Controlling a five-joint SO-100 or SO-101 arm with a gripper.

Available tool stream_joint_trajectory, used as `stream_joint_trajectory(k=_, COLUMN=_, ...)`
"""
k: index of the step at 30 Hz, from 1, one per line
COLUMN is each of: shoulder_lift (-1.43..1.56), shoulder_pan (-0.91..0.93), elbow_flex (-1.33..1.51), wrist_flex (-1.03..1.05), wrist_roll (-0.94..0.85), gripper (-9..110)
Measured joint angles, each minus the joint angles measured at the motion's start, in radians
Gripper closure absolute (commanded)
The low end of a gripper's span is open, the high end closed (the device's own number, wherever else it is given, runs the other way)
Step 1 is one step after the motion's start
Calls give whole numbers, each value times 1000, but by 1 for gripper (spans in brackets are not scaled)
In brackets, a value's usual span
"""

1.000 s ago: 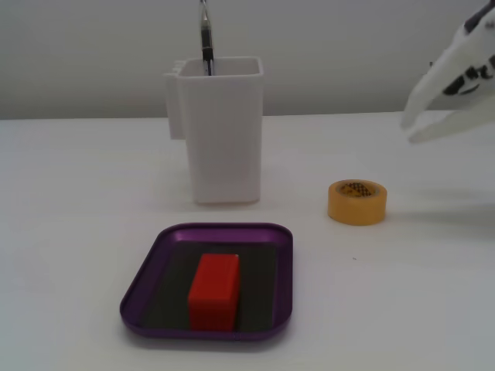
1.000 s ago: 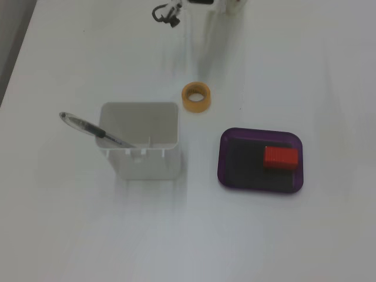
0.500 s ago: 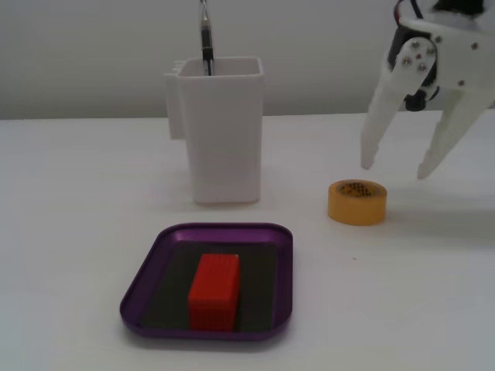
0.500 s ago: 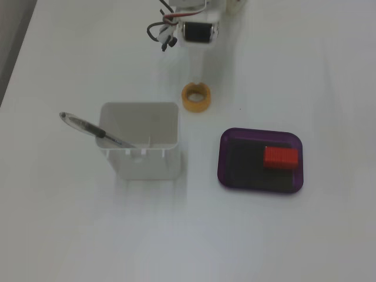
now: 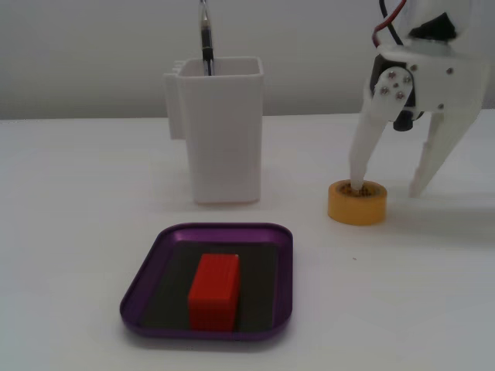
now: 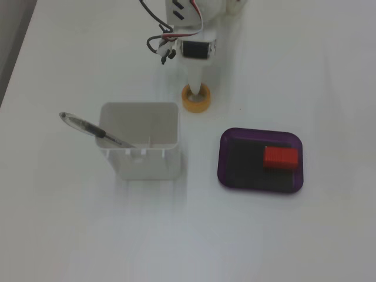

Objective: Grab up the yellow tape and put it in the box.

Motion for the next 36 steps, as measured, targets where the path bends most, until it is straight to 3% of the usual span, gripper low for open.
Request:
stream_joint_trajectory(k=7, shoulder_lift=-117, shoulder_pan=2, elbow_flex=-6, wrist_flex=-32, wrist_roll=0, gripper=86)
stream_joint_trajectory(k=12, shoulder_lift=-127, shoulder_pan=3, elbow_flex=-18, wrist_flex=-41, wrist_roll=2, gripper=103)
stream_joint_trajectory(k=22, shoulder_lift=64, shoulder_pan=-20, elbow_flex=-15, wrist_flex=-38, wrist_roll=2, gripper=102)
stream_joint_trajectory(k=31, shoulder_lift=462, shoulder_pan=-288, elbow_flex=-15, wrist_flex=-37, wrist_roll=2, gripper=102)
stream_joint_trajectory(k=36, shoulder_lift=488, shoulder_pan=-417, elbow_flex=-15, wrist_flex=-37, wrist_roll=28, gripper=102)
